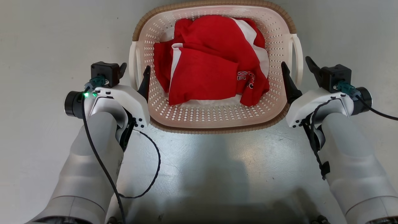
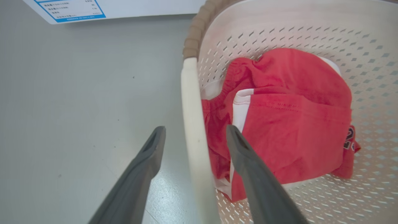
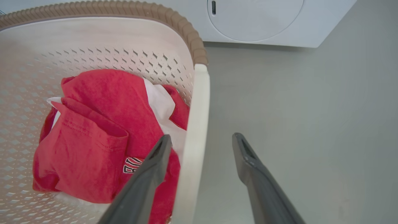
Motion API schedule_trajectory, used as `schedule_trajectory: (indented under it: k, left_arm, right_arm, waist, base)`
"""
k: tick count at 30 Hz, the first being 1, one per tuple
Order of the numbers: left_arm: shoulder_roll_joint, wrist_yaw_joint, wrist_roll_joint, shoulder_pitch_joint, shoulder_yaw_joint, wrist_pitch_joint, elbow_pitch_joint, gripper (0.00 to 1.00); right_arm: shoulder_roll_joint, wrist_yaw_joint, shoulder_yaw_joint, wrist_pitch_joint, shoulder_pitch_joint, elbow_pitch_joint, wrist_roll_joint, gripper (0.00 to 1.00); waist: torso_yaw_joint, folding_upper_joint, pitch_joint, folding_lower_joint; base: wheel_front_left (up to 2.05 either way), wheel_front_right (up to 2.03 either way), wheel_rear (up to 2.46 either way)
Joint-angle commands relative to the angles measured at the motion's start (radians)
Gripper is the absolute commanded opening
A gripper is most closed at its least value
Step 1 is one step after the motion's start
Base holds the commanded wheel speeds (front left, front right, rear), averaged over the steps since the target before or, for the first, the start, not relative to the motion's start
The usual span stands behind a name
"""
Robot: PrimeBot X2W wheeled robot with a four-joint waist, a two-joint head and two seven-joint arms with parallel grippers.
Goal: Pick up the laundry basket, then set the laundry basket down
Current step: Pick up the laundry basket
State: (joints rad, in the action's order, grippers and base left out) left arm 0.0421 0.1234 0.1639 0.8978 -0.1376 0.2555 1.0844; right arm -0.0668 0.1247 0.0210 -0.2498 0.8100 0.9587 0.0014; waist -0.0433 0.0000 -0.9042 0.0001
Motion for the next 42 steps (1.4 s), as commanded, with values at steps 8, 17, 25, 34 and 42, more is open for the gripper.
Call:
schedule_trajectory:
  k: [8, 17, 25, 34, 42]
  left_arm:
    - [0.036, 0.003, -0.013, 0.016, 0.000, 0.006, 0.027, 1.00]
    - [0.034, 0.006, -0.011, 0.051, -0.034, 0.006, 0.103, 1.00]
    - [0.034, 0.007, 0.005, 0.068, -0.053, 0.006, 0.131, 1.00]
    - [0.034, 0.007, 0.026, 0.080, -0.077, 0.006, 0.146, 1.00]
    - [0.038, 0.007, 0.039, 0.086, -0.099, 0.006, 0.160, 1.00]
  right_arm:
    - [0.017, 0.006, 0.035, -0.012, 0.019, 0.034, 0.024, 1.00]
    - [0.017, 0.006, 0.061, -0.012, 0.036, 0.082, 0.056, 1.00]
    - [0.017, 0.006, 0.092, -0.012, 0.065, 0.138, 0.099, 1.00]
    - [0.017, 0.006, 0.119, -0.012, 0.093, 0.183, 0.131, 1.00]
    - [0.017, 0.006, 0.126, -0.012, 0.101, 0.201, 0.141, 1.00]
  waist:
    - [-0.001, 0.0000, 0.001, -0.0001]
    - [-0.004, 0.0000, 0.011, -0.0001]
    - [-0.002, 0.0000, 0.014, -0.0001]
    - [0.000, 0.0000, 0.012, -0.0001]
    - [0.002, 0.0000, 0.010, -0.0001]
  base:
    - [0.00, 0.00, 0.00]
    - [0.00, 0.00, 0.00]
    - [0.00, 0.00, 0.00]
    - [0.00, 0.00, 0.00]
    - [0.00, 0.00, 0.00]
